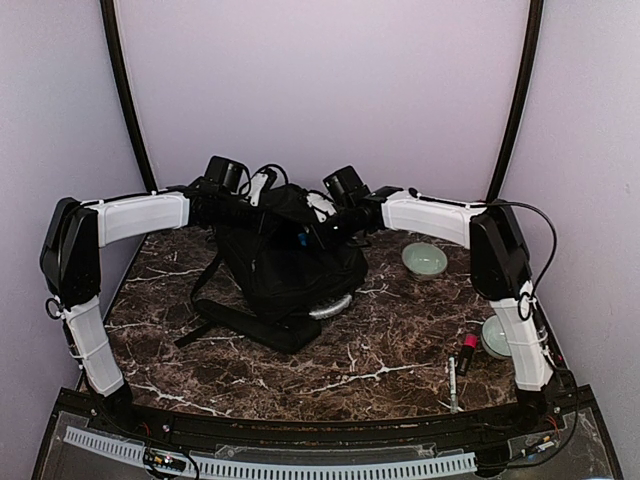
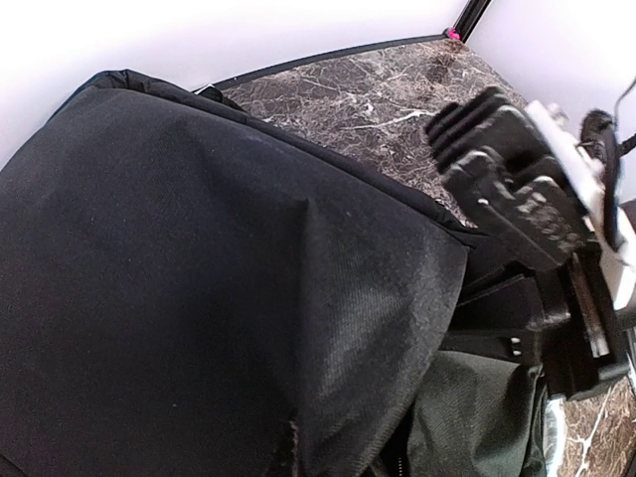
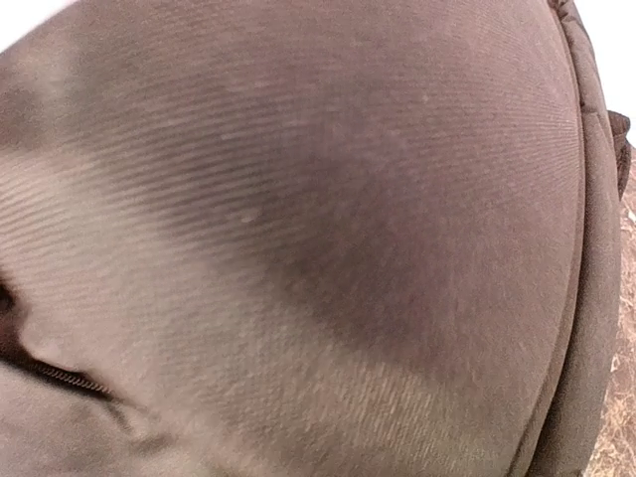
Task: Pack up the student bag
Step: Move the pen to the center of the board.
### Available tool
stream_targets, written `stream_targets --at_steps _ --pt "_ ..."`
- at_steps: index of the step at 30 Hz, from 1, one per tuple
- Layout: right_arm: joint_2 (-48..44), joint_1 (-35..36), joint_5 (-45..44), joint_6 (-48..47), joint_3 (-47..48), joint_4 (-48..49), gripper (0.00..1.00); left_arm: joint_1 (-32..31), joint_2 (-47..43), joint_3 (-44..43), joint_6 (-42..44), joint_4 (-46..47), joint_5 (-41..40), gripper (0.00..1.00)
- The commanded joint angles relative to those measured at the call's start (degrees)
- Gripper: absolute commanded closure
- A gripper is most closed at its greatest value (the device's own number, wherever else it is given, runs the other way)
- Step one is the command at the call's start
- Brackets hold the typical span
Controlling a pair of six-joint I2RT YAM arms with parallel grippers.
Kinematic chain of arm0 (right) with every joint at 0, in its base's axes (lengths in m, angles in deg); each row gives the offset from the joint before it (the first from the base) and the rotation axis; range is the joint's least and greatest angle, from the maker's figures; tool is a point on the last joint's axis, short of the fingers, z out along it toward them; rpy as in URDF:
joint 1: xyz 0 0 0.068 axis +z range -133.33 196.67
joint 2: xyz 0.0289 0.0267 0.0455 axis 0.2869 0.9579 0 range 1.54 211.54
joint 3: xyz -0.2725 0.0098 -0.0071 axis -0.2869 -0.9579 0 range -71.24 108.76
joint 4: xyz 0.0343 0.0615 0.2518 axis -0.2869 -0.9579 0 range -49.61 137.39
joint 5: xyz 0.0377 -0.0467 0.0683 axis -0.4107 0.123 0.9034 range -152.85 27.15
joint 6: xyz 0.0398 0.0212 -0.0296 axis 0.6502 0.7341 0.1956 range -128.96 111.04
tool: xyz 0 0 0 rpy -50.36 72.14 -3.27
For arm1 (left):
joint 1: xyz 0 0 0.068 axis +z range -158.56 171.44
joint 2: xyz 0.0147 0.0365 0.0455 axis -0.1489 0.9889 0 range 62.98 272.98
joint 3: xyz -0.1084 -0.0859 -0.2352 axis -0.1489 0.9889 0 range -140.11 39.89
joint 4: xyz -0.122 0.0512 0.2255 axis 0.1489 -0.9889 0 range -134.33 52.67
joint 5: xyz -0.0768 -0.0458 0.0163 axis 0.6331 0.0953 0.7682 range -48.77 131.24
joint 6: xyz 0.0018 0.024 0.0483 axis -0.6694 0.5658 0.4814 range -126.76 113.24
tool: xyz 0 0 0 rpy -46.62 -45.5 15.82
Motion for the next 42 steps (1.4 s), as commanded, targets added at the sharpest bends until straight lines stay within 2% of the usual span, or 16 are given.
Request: stream_targets --at_steps 1,8,13,16,18,19,21,22,23,27,32,38,42 --pt "-9.6 -0.4 6.2 -0.8 -6.3 5.8 0.94 -2.0 -2.9 -2.2 -0.2 1.0 4.3 0.97" --pt "-24.3 -1.0 13.3 -10.0 -21.0 2.2 0.72 -1.9 -2.8 -2.2 0.2 0.7 3.4 0.97" --pt "-31.3 -4.0 11.6 -16.5 -23.7 -5.2 0.71 -2.0 -2.5 -2.3 0.1 0.7 3.5 0.97" --pt "-36.0 -7.6 9.8 -18.3 -25.4 -5.4 0.69 -2.0 -2.4 -2.3 -0.1 0.7 3.6 0.97" --pt "-37.1 -10.3 8.7 -17.8 -24.6 -7.0 0.54 -2.0 -2.3 -2.4 0.1 0.6 3.4 0.97" --pt "-37.1 -11.8 8.6 -17.1 -23.8 -8.5 0.37 -2.0 -2.3 -2.4 0.2 0.5 3.2 0.97" --pt "-36.2 -15.6 11.9 -17.0 -21.1 -13.3 0.18 -2.0 -2.3 -2.5 0.2 0.4 3.1 0.97" --pt "-35.7 -17.6 13.2 -16.8 -20.1 -15.4 0.04 -2.0 -2.3 -2.4 0.2 0.5 3.2 0.97" --pt "-35.0 -19.8 13.9 -16.3 -19.4 -17.0 0.01 -2.0 -2.2 -2.4 0.2 0.5 3.4 0.97" --pt "-32.4 -26.9 23.0 -21.1 -16.8 -26.0 0.0 -2.0 -2.1 -2.5 0.1 0.4 3.5 0.97" --pt "-36.8 -27.8 28.0 -37.1 -23.4 -32.3 0.13 -2.0 -2.0 -2.5 0.3 0.4 3.1 0.97" --pt "-43.6 -24.9 17.4 -55.6 -38.7 -37.1 0.33 -2.0 -1.8 -2.5 0.5 0.3 2.9 0.97" --pt "-48.7 -21.1 8.0 -62.1 -50.2 -35.6 0.35 -2.1 -1.5 -2.5 0.6 0.2 2.8 0.97"
